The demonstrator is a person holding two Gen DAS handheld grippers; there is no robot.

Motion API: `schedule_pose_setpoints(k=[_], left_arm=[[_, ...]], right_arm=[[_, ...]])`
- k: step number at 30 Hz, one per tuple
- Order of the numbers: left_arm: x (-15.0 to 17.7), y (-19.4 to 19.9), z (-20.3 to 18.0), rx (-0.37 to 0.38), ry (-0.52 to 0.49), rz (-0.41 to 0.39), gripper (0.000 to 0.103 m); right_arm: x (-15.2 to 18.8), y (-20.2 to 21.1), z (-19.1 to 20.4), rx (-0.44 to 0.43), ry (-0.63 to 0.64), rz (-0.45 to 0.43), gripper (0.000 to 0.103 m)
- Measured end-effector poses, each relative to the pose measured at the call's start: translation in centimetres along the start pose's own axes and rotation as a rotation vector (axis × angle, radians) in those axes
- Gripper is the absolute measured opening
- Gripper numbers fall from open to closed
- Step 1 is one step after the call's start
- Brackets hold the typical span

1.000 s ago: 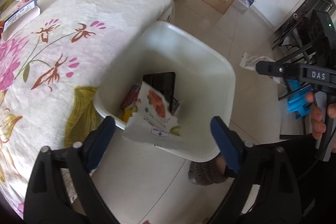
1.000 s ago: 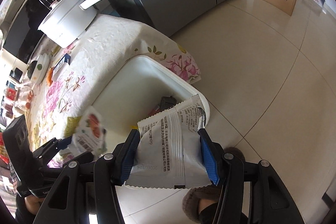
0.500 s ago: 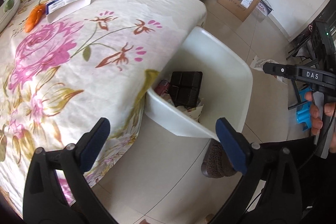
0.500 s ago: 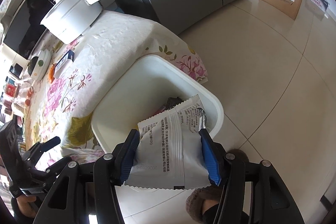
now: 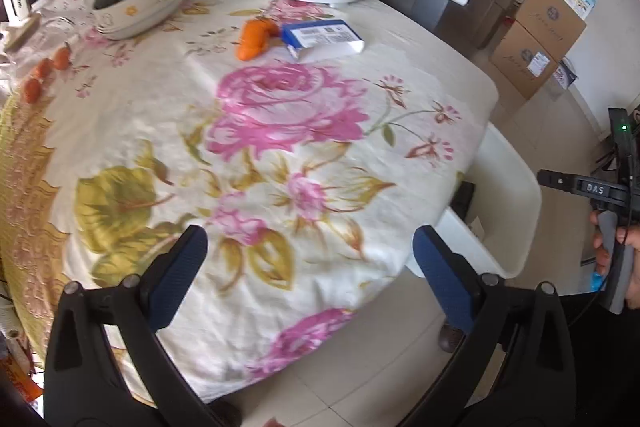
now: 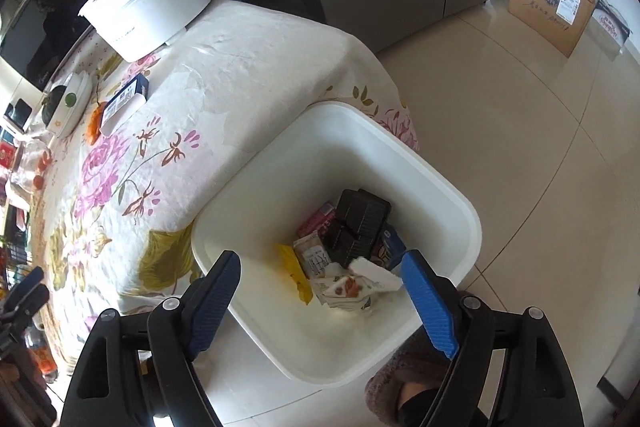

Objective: Collect trash
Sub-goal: 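Open both tools over the white bin to drop the bag and wrapper, then move the right tool to the blue box and grasp it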

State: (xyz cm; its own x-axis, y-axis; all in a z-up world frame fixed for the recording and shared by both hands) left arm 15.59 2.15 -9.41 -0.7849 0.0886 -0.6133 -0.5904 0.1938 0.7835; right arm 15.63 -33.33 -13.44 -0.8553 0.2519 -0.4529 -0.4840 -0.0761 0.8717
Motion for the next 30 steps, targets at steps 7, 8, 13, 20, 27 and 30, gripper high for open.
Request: schedule_pose_setpoints(k=[7,8,13,20,27,30], left_arm=[[-0.7,1.0,5.6,-0.089,-0.039,-0.042,0.102],[-0.8,1.0,6.1,-0.096,-0.049,-0.043,0.102],[-0.9,1.2,8.2,-0.124,-0.079,-0.056,0.102],[-1.2,0.9,9.0,-0.087,-0.072,-0.065,0.102],[-2.4,0.8,9.2,-0.069,-0.041,-0.121,0.102],[-2.4,0.0,9.7,-0.074,-0.024,-0.120,0.102]], right_arm=[[-1.3,-0.7,5.5,0.048,0.102,-0.015,0.085],[-1.5,-0.9,6.3,0.046,0.106,-0.018,0.085],[-2.8,-2.2,10.4,0.020,0.101,-0.016,0.085],[-4.3,-4.7,14.8,-0.006,0.073,-0.007,0.085],[-6.2,-6.6,18.0,-0.024,0.048,-0.032,0.085],[-6.8,-6.9,19.1,-0.031,0.047,-0.043,0.085]])
Point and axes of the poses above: each gripper's, at about its wrist camera, not at the fingertips, and y roughly against the way its jaws point, z to its left, x to its underside, the point moved 4 cm from there along -y, roughly the way its jaws point, and after that the axes turned 9 degrees about -z, right-handed, at the moved point
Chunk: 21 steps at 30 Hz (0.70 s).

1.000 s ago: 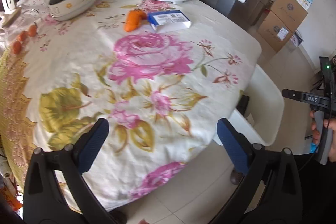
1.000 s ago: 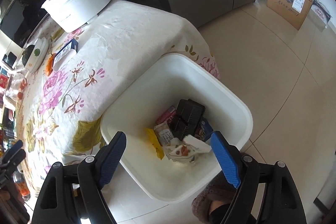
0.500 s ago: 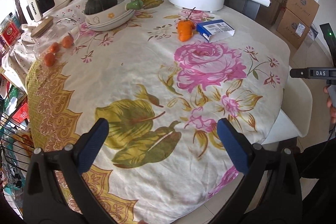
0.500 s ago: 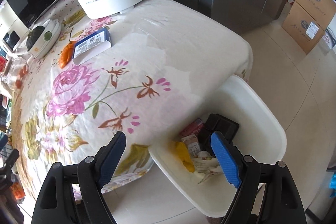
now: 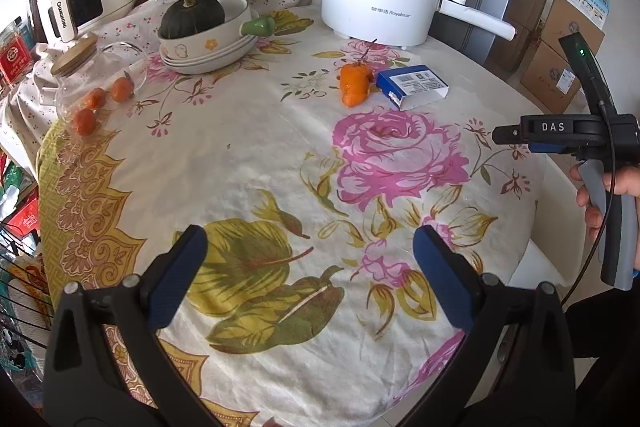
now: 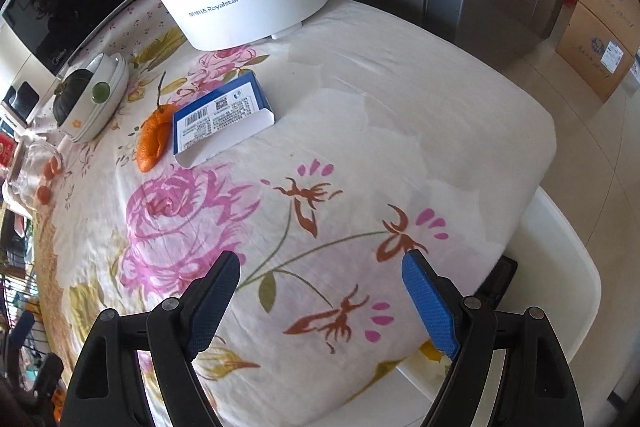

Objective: Collect trash
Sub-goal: 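Move the right tool to the blue box and grasp it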

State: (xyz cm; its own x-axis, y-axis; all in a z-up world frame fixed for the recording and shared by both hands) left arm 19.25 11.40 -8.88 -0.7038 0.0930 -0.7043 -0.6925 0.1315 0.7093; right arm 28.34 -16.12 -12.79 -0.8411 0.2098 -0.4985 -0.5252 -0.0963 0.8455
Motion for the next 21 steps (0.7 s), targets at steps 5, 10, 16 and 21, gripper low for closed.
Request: schedule_pose_setpoints(k=[5,10,16,21], left_arm=[[0.8,-1.4,1.8,0.003,0.083,0.039,0.102],[1.3,-1.7,3.8,-0.024,0.121,0.052,0.102],[2.3,-2.2,5.7,-0.023,0.189,0.082,0.102],[2.8,-3.2,5.8,-0.016,0.211,0.112,0.102]], right_arm=[[-1.1,-0.4,1.5,-0.006,0.020,-0.018,0.085],[-2.2,-1.1,2.6,-0.012,0.016,-0.030,0.085],[-3.5,-1.6,3.7,-0.020,-0.027,-0.066,0.085],[-5.1,-1.9,5.1,-0.018,-0.055,-0.110,0.085]])
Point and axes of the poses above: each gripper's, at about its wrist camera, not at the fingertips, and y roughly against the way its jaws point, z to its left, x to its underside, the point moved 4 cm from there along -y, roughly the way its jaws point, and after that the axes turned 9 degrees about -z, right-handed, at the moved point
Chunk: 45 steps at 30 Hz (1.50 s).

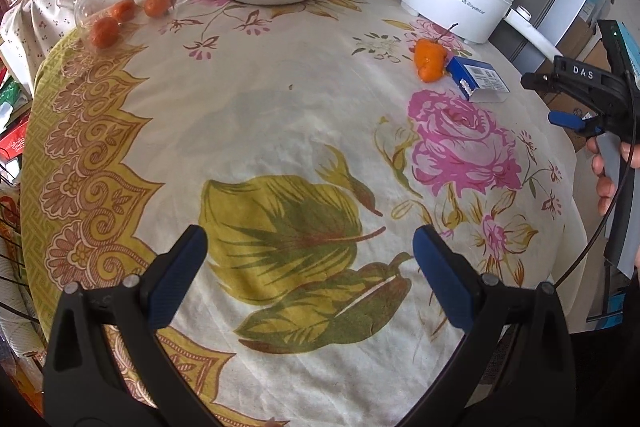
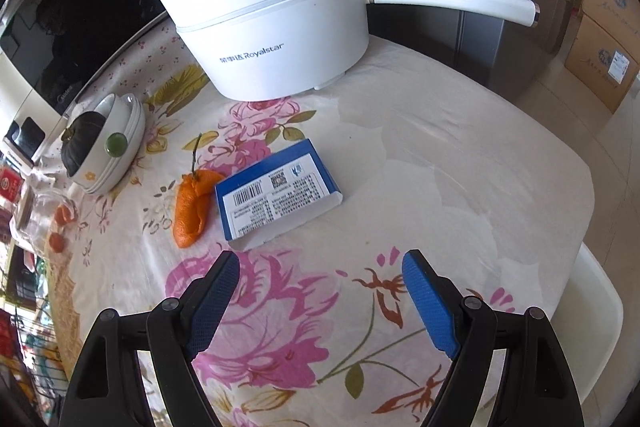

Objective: Collect trash
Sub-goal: 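Move the right tool to the blue box and grasp it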

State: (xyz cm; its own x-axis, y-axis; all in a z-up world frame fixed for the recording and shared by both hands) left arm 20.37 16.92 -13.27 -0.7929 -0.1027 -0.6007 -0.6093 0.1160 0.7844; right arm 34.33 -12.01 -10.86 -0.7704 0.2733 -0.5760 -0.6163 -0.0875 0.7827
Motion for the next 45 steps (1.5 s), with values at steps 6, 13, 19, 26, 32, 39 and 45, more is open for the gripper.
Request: schedule_pose_setpoints(k=[6,13,19,26,32,39,45], left_arm=[[-0.4,0.0,-0.3,0.005,-0.002,-0.016,0.102],[-0.5,-0.2,0.2,0.005,0.016,-0.013,0.102],[-0.5,-0.6,0.5,0.001,0.029,-0.005,0.102],[-0.7,-0.6,0.9,-0.001,0.050,-0.004,0.102],[0.0,-0.5,0.5,0.006,0.043,0.013,0.102],[-0.3,-0.3,0.1,-0.022,0.022,0.009,0.102],[-0.5,-0.2,-0.9,-0.045,-0.030,0.007,0.102]], right_arm=[[-1.6,-1.8,1.7,0.016,-0.041,-0.023,0.086],[-2.9,-5.8,2.2,0.099,-0.141,-0.004,0.087],[-3.3,-8.5,2.6,0.196,-0.127,0.025,0.089],[-1.3,-7.6,2.3,0.100,-0.022,0.033,0.099],[0.8,-5.7,0.5,-0.052,0.101,0.137,0.095],[0.6,-3.3,-1.8,-0.076,0.099,0.168,0.093],[1.5,-5.0,0.4,-0.037,0.177,0.173,0.086]])
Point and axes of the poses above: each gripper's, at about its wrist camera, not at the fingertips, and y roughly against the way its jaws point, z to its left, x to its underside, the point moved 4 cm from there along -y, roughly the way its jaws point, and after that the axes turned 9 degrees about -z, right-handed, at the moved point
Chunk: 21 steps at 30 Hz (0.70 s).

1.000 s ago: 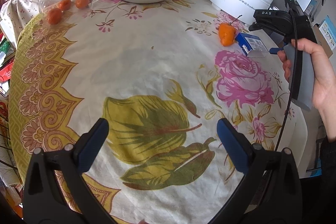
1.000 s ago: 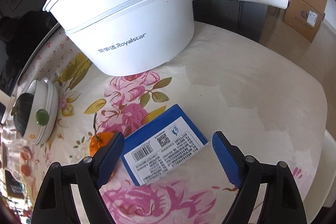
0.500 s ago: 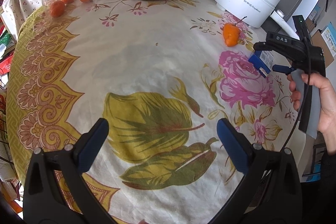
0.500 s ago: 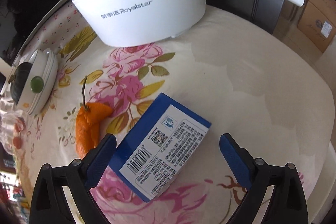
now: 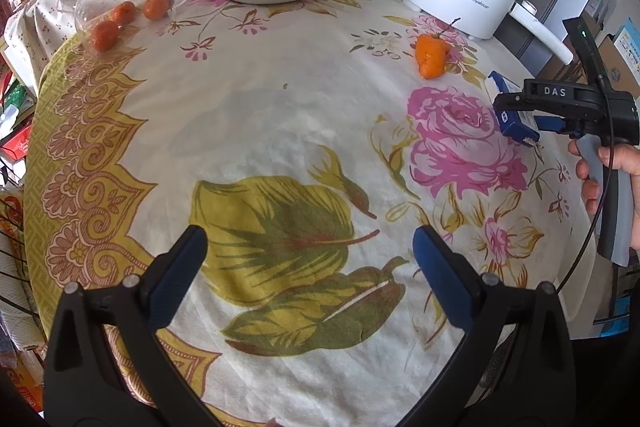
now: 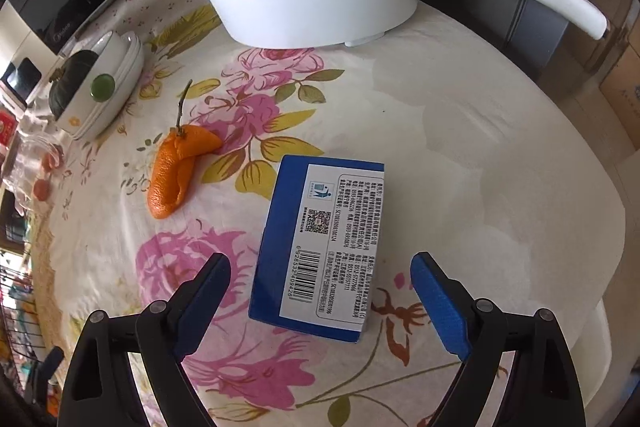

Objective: Collect trash
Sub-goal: 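Move the right tool to the blue box and grasp it, then grasp the orange pepper with the left tool while the right tool lifts the blue box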

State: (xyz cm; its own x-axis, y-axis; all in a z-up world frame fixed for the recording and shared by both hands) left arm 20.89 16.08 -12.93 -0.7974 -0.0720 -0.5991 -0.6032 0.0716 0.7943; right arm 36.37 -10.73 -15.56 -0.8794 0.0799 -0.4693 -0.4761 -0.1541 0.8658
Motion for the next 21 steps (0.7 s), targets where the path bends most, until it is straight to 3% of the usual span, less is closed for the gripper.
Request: schedule_pose_setpoints(k=[3,5,9,16,21], left_arm=[[-0.6,0.2,-0.5,-0.017,-0.034,-0.010,0.102],[-1.5,0.0,-0.9,0.000,-0.027,-0.017,0.102],[-4.1,-1.7,-2.8,0.097,0.028,-0.013,0.102],[-7.1,-6.9,-10.8,0.172,-0.089,-0.049,0.091],[-9.3,-11.0,-13.0,0.165,-0.109,-0.048,0.076]], right_arm=[[0.0,-0.1,0.2,0.019,0.035,-0.024,0.064],[0.1,0.5,-0.4,-0.017,0.032,-0.007,0.059],[0.2,3.0,-2.5,-0.030,0.068,-0.006,0.059],[0.7,7.6,-6.4,-0.038,0.129,-0.056,0.059],[1.3,7.6,-8.1,-0.066,0.119,-0.045,0.059]])
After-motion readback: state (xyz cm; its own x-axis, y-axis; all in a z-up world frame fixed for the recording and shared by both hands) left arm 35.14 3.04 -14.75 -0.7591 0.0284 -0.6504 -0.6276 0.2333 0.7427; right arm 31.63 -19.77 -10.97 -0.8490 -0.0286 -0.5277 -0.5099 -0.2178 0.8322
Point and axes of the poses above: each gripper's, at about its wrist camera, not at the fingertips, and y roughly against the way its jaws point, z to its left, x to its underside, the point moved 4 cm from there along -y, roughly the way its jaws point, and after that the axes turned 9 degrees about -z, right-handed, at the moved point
